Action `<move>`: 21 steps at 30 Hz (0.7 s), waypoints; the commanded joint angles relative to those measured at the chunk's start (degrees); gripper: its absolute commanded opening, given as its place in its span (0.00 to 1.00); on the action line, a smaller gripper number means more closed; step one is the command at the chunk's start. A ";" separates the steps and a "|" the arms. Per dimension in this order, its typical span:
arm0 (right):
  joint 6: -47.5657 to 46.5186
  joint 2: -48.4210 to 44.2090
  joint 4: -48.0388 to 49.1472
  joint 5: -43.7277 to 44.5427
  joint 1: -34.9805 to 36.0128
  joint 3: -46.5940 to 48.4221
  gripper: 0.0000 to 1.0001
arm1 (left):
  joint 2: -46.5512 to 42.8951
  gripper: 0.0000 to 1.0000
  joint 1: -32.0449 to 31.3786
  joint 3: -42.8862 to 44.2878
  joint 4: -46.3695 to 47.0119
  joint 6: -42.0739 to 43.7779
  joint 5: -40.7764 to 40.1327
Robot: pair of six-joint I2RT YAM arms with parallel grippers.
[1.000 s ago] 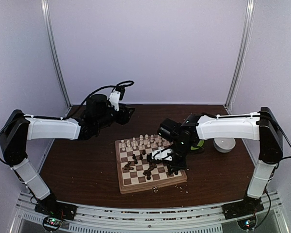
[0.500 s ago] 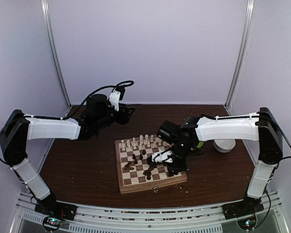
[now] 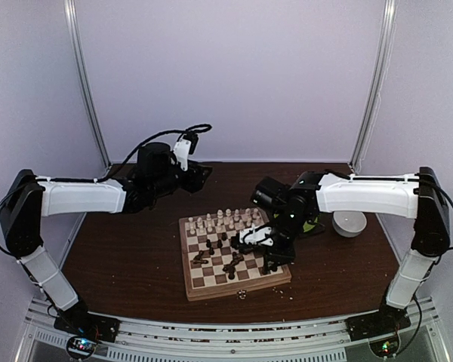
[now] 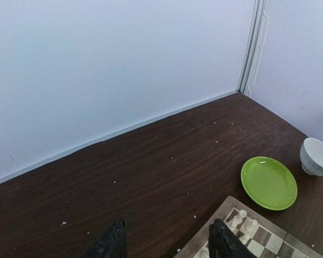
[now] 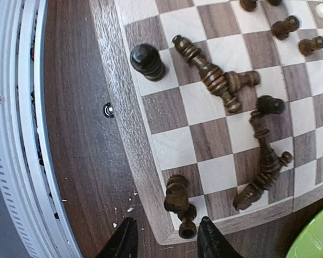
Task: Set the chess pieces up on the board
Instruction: Place the knight at b8, then pick up the chess pile from the chessboard.
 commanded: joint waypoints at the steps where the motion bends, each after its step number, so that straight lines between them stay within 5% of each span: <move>1: 1.72 -6.27 2.23 -6.13 -6.29 -1.24 0.39 | -2.05 0.53 -3.57 5.04 -12.23 1.34 0.26; 9: 9.13 -7.72 16.21 -6.69 -15.52 -6.14 0.39 | -7.00 0.53 -11.50 7.14 -33.98 -0.87 -1.40; 21: 11.83 -5.23 22.37 -8.11 -15.20 -12.04 0.54 | -2.12 0.54 -16.10 2.76 -30.95 -3.53 1.65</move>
